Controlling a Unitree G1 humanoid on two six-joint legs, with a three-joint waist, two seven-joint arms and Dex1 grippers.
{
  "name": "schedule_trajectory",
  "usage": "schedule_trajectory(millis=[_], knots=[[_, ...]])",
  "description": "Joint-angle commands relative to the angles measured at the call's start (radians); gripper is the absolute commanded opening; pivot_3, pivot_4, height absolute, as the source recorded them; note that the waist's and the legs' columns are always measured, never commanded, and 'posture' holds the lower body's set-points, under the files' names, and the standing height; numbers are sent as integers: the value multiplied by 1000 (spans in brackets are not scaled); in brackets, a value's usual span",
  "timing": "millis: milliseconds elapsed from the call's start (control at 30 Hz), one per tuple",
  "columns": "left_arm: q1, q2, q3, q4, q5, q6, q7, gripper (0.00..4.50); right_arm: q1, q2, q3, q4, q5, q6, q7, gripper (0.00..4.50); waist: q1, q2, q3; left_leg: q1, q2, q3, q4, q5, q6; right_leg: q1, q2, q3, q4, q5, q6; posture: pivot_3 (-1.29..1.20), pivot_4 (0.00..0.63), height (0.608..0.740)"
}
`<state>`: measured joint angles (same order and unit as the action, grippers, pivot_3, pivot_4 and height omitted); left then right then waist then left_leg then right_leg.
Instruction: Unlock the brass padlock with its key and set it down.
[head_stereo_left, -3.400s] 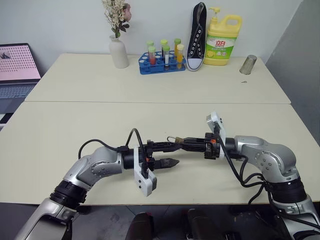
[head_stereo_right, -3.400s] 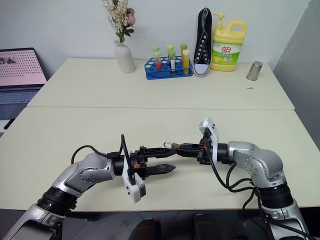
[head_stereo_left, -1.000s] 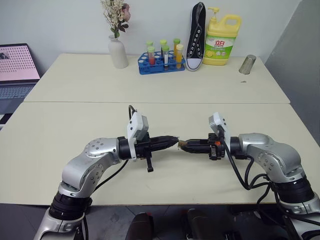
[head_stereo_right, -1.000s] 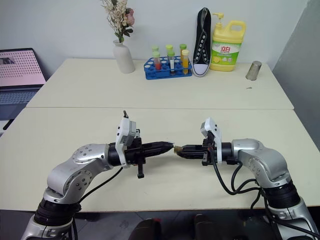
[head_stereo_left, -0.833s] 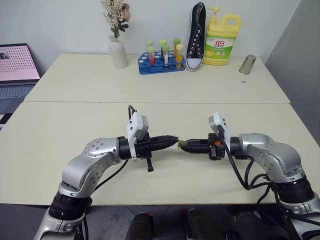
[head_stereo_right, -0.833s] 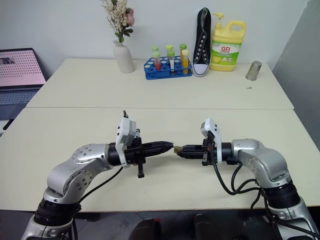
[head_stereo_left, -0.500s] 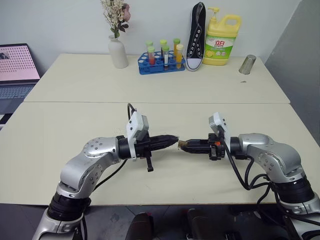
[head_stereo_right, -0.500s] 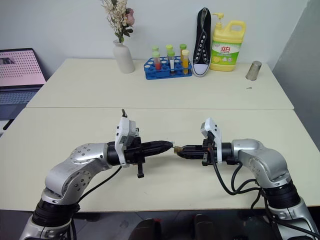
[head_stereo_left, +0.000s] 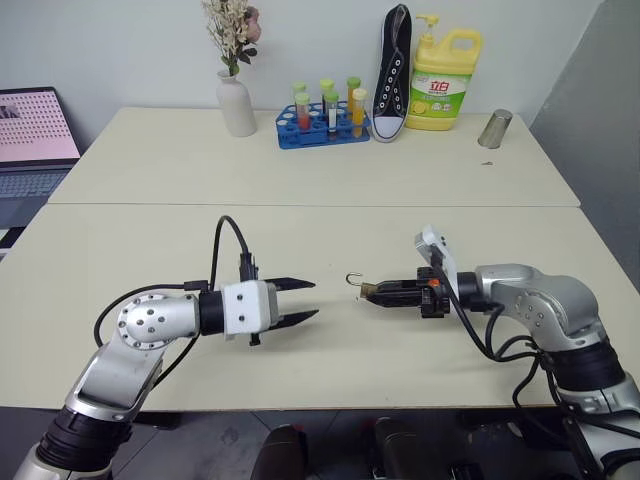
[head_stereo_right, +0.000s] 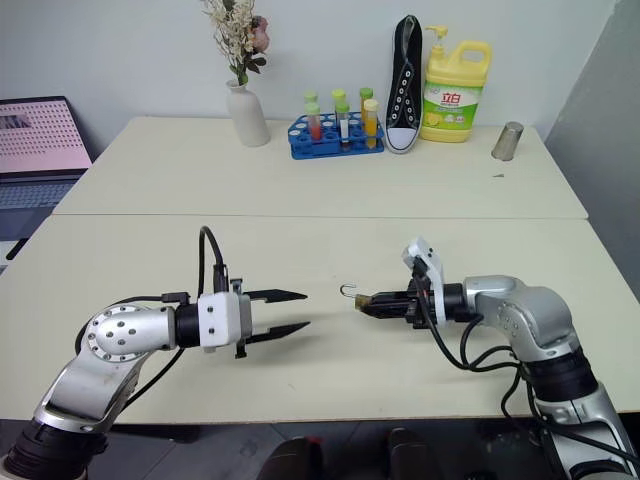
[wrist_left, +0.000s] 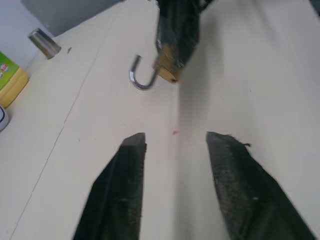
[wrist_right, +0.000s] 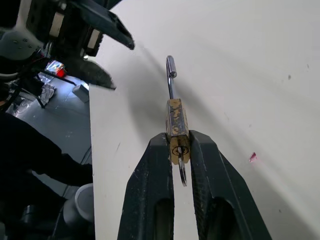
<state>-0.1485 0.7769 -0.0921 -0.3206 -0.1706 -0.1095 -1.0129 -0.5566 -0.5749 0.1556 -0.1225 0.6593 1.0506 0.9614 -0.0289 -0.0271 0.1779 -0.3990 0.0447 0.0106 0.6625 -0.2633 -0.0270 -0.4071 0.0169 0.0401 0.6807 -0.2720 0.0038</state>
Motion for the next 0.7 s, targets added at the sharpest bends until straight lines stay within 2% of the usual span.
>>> schedule_trajectory(millis=[33,167,467,700], knots=[[-4,-26,-3,-6,6,-57,14,3208,-52,20,21,51,9,71,-8,124,0,0,0,0,0,0,0,0,0,0,0,0,0,0,0,0,150,740],[-8,-45,-8,-18,-15,-26,9,4485,-82,34,43,103,-9,93,-9,124,0,0,0,-1,0,0,0,0,0,-1,0,0,0,0,0,0,150,740],[-34,-77,-35,-17,-20,6,4,4500,-177,26,146,279,-112,43,65,124,-1,0,0,-1,0,-1,0,0,0,-1,0,-1,0,0,0,0,150,740],[-37,-111,-12,-36,-115,192,33,4500,-163,-55,162,260,-208,-91,113,2522,-1,0,0,-1,0,-1,0,0,0,-1,0,-1,0,0,0,0,150,740]])
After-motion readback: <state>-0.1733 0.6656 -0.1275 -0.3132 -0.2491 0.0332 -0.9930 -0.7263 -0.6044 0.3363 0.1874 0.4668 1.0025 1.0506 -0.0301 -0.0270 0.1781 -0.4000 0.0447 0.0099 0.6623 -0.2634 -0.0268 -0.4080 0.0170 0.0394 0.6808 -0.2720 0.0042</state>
